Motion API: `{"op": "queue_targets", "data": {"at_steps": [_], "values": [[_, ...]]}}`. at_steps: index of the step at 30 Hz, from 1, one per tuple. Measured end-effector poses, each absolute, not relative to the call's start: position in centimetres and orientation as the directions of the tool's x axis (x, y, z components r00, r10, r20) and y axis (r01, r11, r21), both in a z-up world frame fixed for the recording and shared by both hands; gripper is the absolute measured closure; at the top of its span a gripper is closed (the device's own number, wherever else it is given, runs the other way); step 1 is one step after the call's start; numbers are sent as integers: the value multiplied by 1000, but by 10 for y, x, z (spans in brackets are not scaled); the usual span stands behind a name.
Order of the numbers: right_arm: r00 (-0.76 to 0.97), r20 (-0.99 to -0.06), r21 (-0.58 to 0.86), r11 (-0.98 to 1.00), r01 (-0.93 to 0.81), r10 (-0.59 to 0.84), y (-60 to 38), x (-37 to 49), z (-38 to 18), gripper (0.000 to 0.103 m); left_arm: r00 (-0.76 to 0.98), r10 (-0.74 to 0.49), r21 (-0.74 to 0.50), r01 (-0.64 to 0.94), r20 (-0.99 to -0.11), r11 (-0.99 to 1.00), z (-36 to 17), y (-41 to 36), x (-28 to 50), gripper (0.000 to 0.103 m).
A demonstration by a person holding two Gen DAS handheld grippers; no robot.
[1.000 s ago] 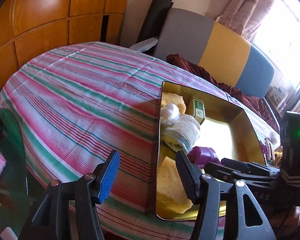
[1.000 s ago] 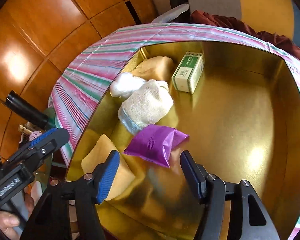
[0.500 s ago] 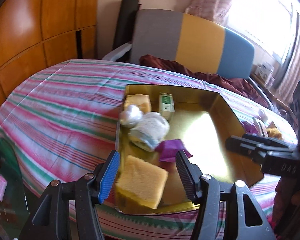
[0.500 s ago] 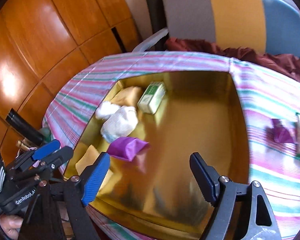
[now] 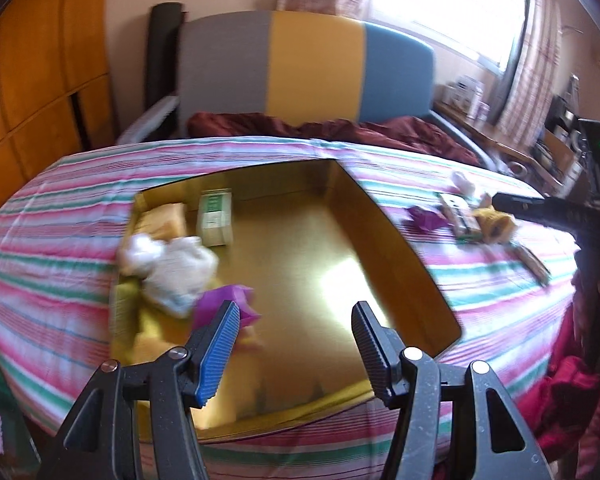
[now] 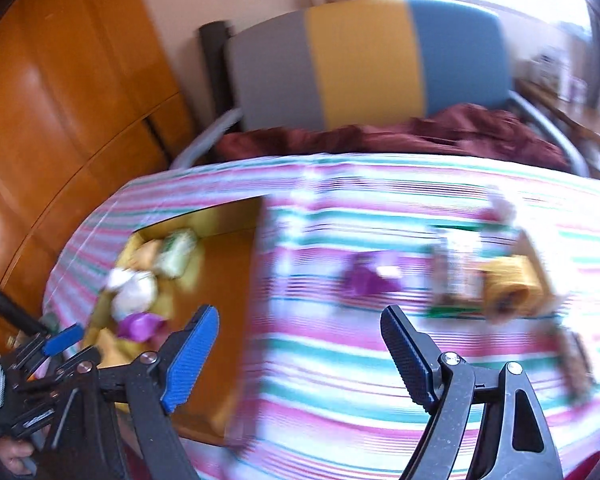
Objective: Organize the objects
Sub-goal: 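Move both tools away from the tray toward the remaining table items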
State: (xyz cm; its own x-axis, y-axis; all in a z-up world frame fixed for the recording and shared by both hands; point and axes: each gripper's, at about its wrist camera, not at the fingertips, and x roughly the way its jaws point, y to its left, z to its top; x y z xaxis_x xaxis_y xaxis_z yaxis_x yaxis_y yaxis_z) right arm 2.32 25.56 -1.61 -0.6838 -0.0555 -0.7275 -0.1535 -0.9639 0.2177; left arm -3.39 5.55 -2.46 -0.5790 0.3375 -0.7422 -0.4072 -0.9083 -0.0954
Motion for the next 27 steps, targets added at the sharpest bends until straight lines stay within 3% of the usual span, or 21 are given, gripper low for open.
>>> {"op": "queue_targets", "data": {"at_steps": [6, 10, 14, 18, 27], "values": [[-660, -735, 172, -899, -403, 156, 364, 52, -14, 19, -510, 426, -110, -539, -747, -835, -18, 103, -30, 44], [-633, -730, 216, -790, -574, 260, 426, 76, -32, 17, -469, 467, -92, -625, -750, -775, -15, 143, -28, 44], [-642, -734, 378, -654, -655, 219, 464, 96, -45, 17, -415, 483, -119, -651, -771, -749, -15, 177, -39, 44], [-643, -739, 382, -660, -647, 203, 467, 95, -44, 17, -323, 511, -223, -629, -797, -745, -18, 207, -63, 44], [-660, -735, 452, -614, -647, 154, 472, 101, -50, 16, -285, 472, -198, -645, -834, -738, -32, 271, -89, 43]]}}
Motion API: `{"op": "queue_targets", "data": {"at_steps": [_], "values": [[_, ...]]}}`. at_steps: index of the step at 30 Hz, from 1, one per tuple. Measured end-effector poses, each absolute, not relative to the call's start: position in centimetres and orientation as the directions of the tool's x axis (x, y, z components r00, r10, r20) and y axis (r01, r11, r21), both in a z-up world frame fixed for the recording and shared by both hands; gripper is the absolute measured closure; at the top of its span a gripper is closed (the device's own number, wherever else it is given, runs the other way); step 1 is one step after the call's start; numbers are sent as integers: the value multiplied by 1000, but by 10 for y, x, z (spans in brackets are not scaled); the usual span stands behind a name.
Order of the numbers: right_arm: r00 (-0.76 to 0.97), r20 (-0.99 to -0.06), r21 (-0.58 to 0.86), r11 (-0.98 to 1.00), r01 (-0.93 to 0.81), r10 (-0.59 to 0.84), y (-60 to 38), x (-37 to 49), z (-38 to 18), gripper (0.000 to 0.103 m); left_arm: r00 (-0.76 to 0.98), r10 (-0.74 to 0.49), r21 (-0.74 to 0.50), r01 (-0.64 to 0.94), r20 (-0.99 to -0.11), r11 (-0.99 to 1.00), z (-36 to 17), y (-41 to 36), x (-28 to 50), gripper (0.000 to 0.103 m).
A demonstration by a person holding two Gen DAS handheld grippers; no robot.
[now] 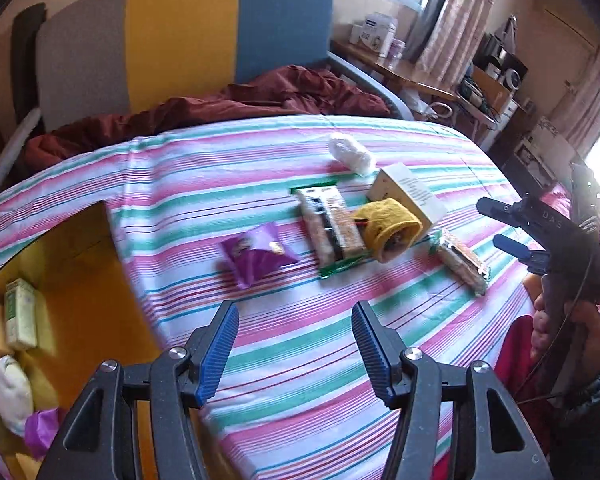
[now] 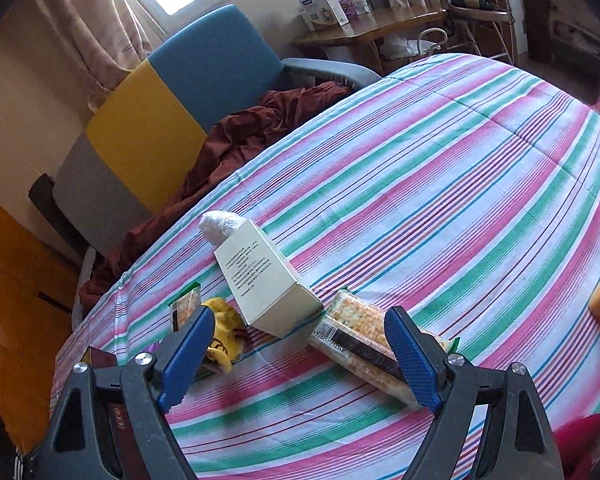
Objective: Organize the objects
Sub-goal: 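Move both tools away from the tray toward the remaining table items, then grasp the yellow knit sock with the left tool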
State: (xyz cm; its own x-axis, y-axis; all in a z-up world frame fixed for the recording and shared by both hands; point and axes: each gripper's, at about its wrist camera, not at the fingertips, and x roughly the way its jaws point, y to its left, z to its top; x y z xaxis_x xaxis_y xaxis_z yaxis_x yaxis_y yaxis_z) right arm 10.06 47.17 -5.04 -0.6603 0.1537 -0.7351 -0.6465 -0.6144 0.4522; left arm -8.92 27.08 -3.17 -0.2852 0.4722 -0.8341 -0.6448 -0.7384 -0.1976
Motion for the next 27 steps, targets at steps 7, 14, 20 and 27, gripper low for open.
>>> {"op": "queue_targets", "data": {"at_steps": [7, 14, 20, 27], "values": [[-678, -718, 479, -594, -647, 159, 474, 107, -48, 16, -199, 501, -270, -648, -842, -712, -43, 324, -95, 43], [-705, -692, 569, -481, -667, 159, 493, 125, -53, 15, -283, 490, -93, -787, -825, -610, -41, 392, -81, 43], [-715, -685, 593, -466, -657, 137, 493, 126, -55, 14, -312, 427, 40, -843, -849, -536, -65, 436, -84, 43], [-712, -689, 594, -458, -661, 134, 495, 124, -58, 14, -312, 374, 70, -840, -874, -538, -100, 445, -100, 66]]}}
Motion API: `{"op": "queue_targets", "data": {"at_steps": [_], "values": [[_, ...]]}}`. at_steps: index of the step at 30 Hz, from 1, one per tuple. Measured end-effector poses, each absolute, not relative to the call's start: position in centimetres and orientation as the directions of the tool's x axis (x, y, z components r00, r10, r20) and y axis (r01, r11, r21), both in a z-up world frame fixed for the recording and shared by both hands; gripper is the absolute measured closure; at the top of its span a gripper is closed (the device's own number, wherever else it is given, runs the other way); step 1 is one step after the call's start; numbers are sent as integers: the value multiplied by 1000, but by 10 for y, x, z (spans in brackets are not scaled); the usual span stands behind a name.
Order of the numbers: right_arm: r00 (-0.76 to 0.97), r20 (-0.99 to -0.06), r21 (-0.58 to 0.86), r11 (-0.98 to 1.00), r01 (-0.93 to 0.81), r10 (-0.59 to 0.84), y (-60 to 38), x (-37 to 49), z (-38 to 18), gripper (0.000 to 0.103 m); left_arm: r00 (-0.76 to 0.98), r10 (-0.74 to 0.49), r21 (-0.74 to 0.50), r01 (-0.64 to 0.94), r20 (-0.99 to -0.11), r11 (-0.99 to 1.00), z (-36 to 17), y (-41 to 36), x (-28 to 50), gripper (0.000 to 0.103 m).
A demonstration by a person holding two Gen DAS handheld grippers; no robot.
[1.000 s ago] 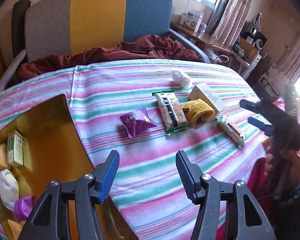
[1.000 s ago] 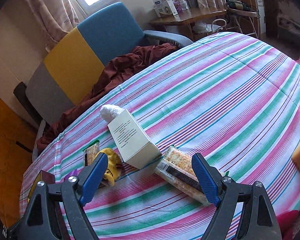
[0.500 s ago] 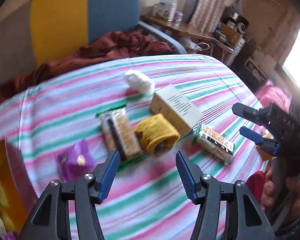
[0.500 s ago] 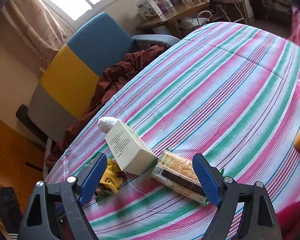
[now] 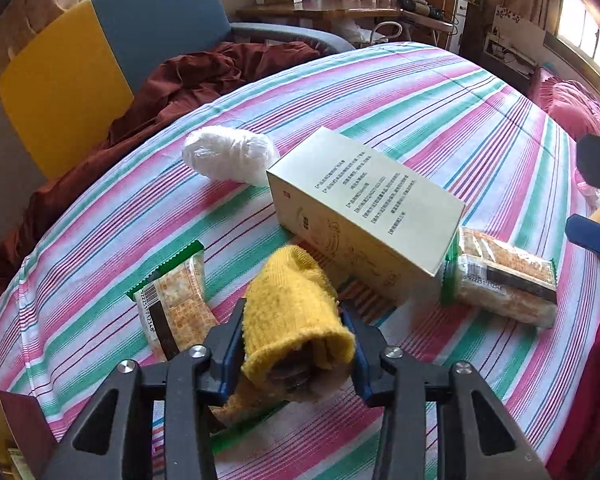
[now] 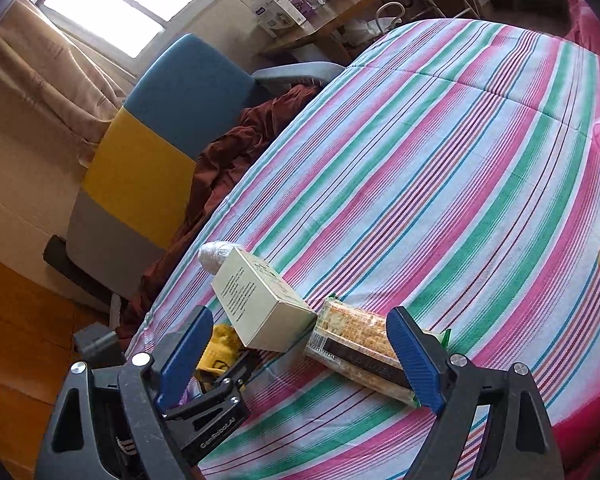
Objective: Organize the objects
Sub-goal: 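Grasp the yellow knit sock with the left tool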
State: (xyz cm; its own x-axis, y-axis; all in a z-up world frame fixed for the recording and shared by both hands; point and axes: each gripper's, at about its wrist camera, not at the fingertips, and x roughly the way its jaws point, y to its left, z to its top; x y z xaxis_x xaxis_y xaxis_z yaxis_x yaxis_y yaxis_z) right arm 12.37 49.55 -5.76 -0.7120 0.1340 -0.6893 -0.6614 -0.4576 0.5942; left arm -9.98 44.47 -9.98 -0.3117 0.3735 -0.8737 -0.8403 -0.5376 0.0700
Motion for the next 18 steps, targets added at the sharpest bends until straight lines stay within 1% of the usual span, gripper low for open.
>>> {"op": "queue_targets", "data": {"at_steps": [2, 7, 11, 13, 18], "values": [[-707, -694, 592, -448, -669, 139, 497, 125, -59, 14, -298, 417, 31, -843, -859, -537, -94, 433, -95, 69], [-680, -720, 574, -431, -696, 139, 501, 123, -65, 14, -290, 507, -4, -865, -812, -502, -77, 390, -55, 69], [-609, -783, 504, -444, -740, 125, 501, 113, -75, 14, -263, 518, -32, -871, -814, -491, -82, 353, -18, 69], [-562, -815, 456, -447, -770, 138, 502, 109, -80, 14, -240, 523, -67, -862, -818, -502, -86, 333, -6, 69], [-475, -867, 367, -452, -813, 151, 507, 103, -90, 9, -195, 534, -152, -829, -823, -537, -93, 294, 9, 69]]}}
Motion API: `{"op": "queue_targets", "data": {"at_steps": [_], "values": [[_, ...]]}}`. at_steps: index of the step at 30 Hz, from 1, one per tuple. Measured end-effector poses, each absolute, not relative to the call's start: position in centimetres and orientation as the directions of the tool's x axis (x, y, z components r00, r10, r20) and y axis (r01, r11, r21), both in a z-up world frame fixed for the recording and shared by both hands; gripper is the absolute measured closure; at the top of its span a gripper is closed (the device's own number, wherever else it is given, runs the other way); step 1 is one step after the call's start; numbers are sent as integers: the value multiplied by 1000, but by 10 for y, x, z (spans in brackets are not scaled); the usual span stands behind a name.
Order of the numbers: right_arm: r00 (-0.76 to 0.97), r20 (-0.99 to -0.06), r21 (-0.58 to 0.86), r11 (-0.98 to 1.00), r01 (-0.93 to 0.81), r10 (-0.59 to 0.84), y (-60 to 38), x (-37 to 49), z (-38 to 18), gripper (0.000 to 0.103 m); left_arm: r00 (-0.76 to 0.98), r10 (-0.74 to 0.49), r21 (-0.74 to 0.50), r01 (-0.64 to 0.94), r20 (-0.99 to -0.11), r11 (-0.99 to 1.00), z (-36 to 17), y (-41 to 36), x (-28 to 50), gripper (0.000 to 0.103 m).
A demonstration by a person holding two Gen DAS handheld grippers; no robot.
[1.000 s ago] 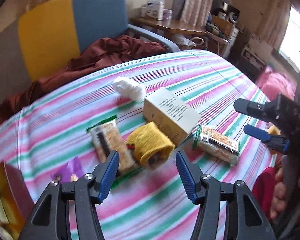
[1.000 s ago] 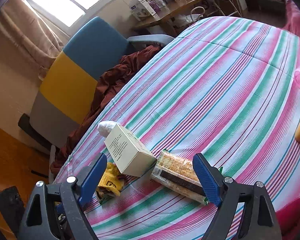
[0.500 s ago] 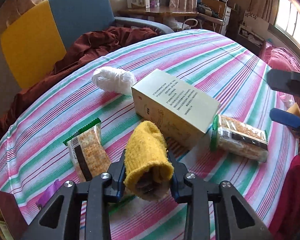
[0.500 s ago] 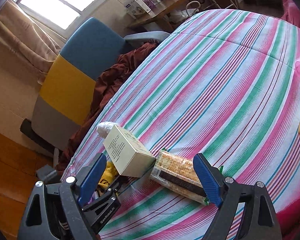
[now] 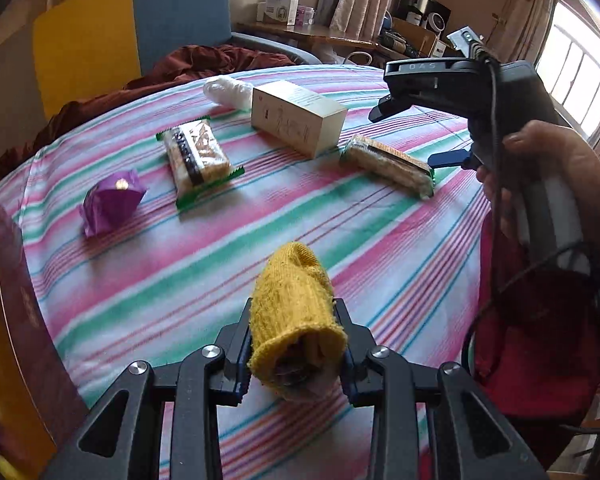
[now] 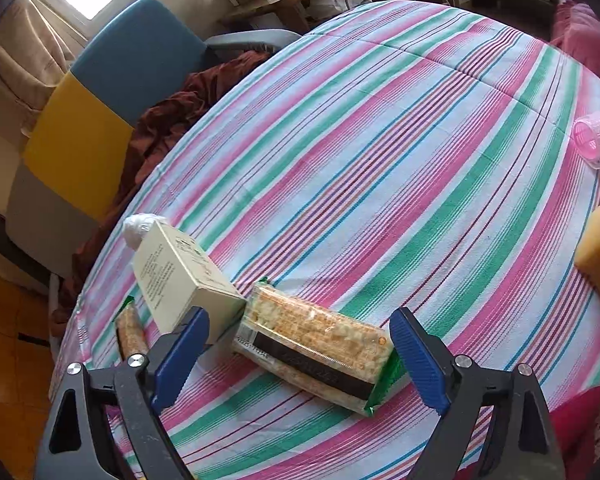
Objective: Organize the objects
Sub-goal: 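Grasp the yellow knit sock with the left tool, then carry the sock into the tray with left tool while right tool grasps cracker packet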
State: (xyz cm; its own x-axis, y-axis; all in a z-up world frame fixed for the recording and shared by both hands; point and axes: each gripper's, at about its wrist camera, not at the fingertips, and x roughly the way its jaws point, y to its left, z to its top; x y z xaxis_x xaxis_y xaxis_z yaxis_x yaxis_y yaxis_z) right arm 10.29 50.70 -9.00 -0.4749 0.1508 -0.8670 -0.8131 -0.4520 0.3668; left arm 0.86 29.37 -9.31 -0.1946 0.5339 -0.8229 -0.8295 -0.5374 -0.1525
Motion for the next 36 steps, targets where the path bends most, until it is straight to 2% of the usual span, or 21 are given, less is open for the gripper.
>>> {"op": "queue_targets", "data": {"at_steps": [7, 10, 13, 15, 20, 23, 26, 28, 33, 36], "values": [[-389, -914, 260, -568, -781, 117, 492, 81, -100, 5, -190, 573, -196, -817, -797, -543, -73, 260, 20, 69], [-297, -943, 122, -675, -728, 150, 472, 62, -106, 5, -193, 591, -219, -805, -783, -552, -65, 245, 24, 69], [-257, -946, 42, -708, -705, 199, 466, 57, -108, 10, -200, 608, -235, -795, -768, -558, -59, 231, 27, 69], [-267, -943, 63, -683, -727, 197, 472, 62, -106, 17, -202, 617, -247, -788, -761, -563, -57, 223, 27, 69], [-290, -938, 108, -632, -767, 191, 481, 73, -104, 14, -216, 628, -263, -772, -748, -579, -53, 210, 25, 69], [-283, -928, 61, -649, -759, 243, 480, 69, -101, 14, -210, 640, -286, -763, -739, -580, -53, 205, 22, 69], [-284, -929, 56, -671, -739, 235, 479, 64, -104, 15, -212, 650, -292, -763, -730, -577, -50, 203, 21, 69], [-281, -929, 37, -695, -718, 241, 473, 56, -105, 20, -212, 655, -296, -762, -726, -576, -49, 202, 21, 69], [-267, -928, -16, -742, -670, 261, 470, 45, -109, 49, -203, 660, -308, -761, -723, -572, -50, 200, 22, 69], [-283, -932, 5, -773, -635, 226, 461, 44, -107, 53, -210, 668, -313, -757, -714, -573, -46, 193, 23, 69]]}}
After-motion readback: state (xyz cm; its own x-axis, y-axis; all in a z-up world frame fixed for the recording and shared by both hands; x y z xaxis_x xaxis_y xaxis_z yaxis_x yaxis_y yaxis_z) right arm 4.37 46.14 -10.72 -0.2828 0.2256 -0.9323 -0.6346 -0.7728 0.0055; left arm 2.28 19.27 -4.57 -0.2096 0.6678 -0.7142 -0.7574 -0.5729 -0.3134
